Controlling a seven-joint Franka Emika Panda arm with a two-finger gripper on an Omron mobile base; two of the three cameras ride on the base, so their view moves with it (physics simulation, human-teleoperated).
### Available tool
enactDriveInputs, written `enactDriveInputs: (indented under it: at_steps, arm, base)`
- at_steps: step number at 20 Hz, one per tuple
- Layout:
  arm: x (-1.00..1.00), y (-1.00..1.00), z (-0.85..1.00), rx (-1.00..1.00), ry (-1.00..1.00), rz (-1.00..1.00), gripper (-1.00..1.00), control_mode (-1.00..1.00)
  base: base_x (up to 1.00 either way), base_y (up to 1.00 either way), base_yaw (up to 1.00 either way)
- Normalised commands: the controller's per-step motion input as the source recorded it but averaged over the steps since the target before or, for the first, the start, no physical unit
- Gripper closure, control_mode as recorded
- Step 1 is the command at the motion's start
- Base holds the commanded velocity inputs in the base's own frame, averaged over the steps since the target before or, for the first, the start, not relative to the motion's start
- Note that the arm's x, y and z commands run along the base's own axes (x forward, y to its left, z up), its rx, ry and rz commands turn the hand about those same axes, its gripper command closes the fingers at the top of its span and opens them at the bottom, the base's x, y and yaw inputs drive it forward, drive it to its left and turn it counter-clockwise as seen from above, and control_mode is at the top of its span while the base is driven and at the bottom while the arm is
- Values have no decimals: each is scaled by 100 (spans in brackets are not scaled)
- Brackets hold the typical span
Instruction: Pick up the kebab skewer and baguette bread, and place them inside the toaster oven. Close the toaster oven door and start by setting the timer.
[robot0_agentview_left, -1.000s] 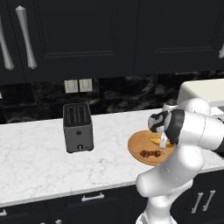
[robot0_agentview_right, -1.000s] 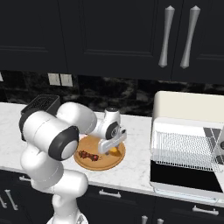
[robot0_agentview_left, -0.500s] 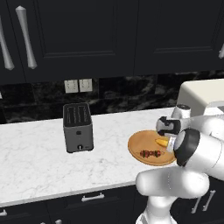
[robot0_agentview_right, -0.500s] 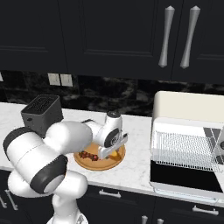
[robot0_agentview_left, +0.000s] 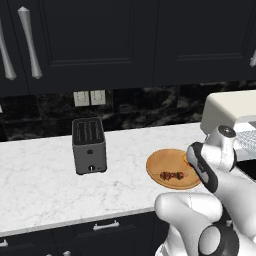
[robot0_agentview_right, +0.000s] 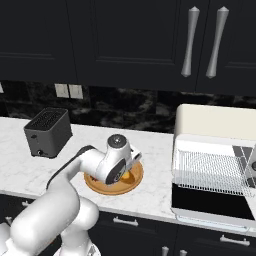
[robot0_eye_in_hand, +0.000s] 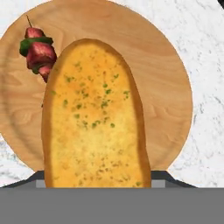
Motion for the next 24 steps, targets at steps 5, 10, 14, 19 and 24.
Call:
enactDriveInputs:
  at_steps: [5, 10, 14, 19, 24]
  arm:
    - [-9, -12, 100, 0, -1, 0, 100, -100]
    - [-28, -13, 74, 0, 0, 4, 100, -100]
    - [-68, 0, 42, -2, -1, 12, 100, -100]
    - [-60, -7, 46, 0, 0, 17, 100, -100]
    - [-28, -31, 22, 0, -3, 16, 100, -100]
  base:
    - [0, 0, 0]
    - [0, 0, 0]
    - [0, 0, 0]
    - [0, 0, 0]
    - [0, 0, 0]
